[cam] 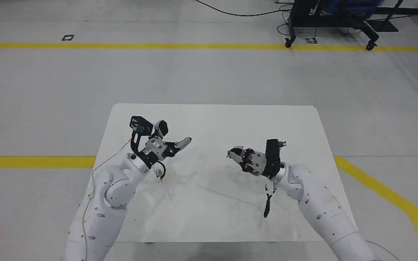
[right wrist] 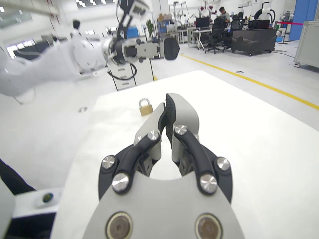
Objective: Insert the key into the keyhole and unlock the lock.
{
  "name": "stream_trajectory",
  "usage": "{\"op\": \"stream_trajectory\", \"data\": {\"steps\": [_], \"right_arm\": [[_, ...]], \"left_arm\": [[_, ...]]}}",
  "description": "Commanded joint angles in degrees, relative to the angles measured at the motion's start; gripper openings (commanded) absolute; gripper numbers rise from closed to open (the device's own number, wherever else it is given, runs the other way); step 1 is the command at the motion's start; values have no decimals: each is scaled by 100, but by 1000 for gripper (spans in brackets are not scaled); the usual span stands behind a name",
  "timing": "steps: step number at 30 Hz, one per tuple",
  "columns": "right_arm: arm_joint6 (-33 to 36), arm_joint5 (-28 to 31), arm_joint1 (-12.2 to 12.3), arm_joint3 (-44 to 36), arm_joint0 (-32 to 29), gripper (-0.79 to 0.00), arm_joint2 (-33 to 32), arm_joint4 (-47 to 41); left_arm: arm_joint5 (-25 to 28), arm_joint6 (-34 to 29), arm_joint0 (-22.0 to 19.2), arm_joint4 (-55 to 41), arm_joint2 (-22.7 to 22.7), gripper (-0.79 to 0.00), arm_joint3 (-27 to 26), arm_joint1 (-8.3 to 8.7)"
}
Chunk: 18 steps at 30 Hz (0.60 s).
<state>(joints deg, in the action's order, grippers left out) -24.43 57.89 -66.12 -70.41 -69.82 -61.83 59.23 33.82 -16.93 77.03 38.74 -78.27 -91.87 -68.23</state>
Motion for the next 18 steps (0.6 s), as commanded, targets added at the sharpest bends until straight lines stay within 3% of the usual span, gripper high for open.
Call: {"op": "stream_trajectory", "data": {"steps": [1,4,7,13,18], "right_arm": [[290,11,-17,-20,20,-785,161,-1039],[801,11,20,-104,66,-785,315,-1978],[855,11,26,-117,68,-785,327,-2073],[855,11,26,-117,68,-785,327,-2073],[958,8,-5,-146,-24,-785,466,-2347]], "left_arm": [[572,-863,-213,-2066,-47,0,427,39],[907,-2053,-512,-3633,69,0,878,92],[751,-2997,-796,-4675,155,0,1277,132],[751,-2997,-796,-4675,155,0,1277,132],[811,-3195,-732,-5360,352,0,1045,116]]}}
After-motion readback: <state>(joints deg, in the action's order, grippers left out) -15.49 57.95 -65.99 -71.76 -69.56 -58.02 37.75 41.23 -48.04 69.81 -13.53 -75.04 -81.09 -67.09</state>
